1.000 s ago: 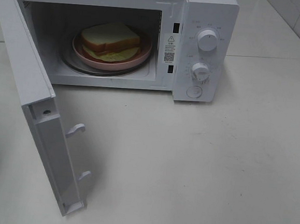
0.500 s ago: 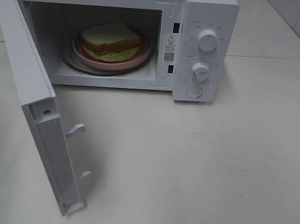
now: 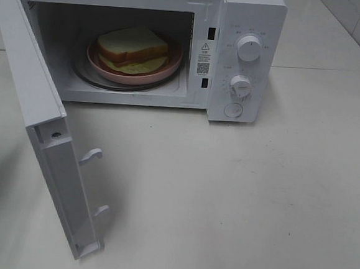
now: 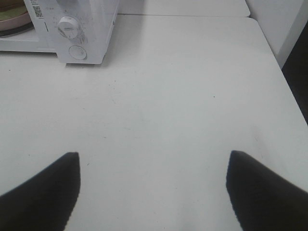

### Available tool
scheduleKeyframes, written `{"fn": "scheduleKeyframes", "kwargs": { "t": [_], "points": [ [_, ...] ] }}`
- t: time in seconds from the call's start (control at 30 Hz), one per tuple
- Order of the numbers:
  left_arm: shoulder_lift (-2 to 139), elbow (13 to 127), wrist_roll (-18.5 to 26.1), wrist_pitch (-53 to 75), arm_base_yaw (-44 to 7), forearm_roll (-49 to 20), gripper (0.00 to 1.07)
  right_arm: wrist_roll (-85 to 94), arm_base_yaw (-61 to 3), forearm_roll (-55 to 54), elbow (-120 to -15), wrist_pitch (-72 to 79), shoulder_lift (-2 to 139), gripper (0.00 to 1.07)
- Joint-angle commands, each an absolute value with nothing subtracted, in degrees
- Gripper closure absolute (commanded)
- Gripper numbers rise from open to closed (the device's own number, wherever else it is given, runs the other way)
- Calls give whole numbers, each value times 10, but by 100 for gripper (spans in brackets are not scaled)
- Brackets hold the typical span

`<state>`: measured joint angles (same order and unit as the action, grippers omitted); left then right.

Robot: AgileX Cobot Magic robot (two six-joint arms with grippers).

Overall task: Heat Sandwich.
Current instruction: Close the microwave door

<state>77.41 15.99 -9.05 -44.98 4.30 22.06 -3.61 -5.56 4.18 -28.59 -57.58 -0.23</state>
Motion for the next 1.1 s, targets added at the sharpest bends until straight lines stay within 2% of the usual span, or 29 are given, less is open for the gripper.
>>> {"fn": "scheduleKeyframes", "kwargs": {
  "t": [0.03, 0.13, 0.3, 0.33, 0.4, 0.53, 0.87, 1.1],
  "points": [
    [824, 178, -105, -511, 40, 284, 107, -41, -54, 43, -286, -570, -18, 32],
    [843, 186, -109, -525, 38, 298, 107, -41, -54, 43, -286, -570, -18, 32],
    [875, 198, -115, -531, -4, 295, 107, -41, -54, 43, -286, -570, -18, 32],
    [885, 203, -108, -531, -26, 291, 107, -41, -54, 43, -286, -570, -18, 32],
    [888, 206, -100, -531, -35, 281, 107, -41, -54, 43, -286, -570, -18, 32],
    [900, 218, -87, -532, -78, 213, 107, -41, -54, 43, -286, -570, -18, 32],
    [930, 248, -84, -530, -150, 125, 107, -42, -54, 43, -286, -570, -18, 32],
    [969, 286, -50, -523, -214, 70, 107, -44, -54, 43, -286, -570, -18, 32]
  ]
}}
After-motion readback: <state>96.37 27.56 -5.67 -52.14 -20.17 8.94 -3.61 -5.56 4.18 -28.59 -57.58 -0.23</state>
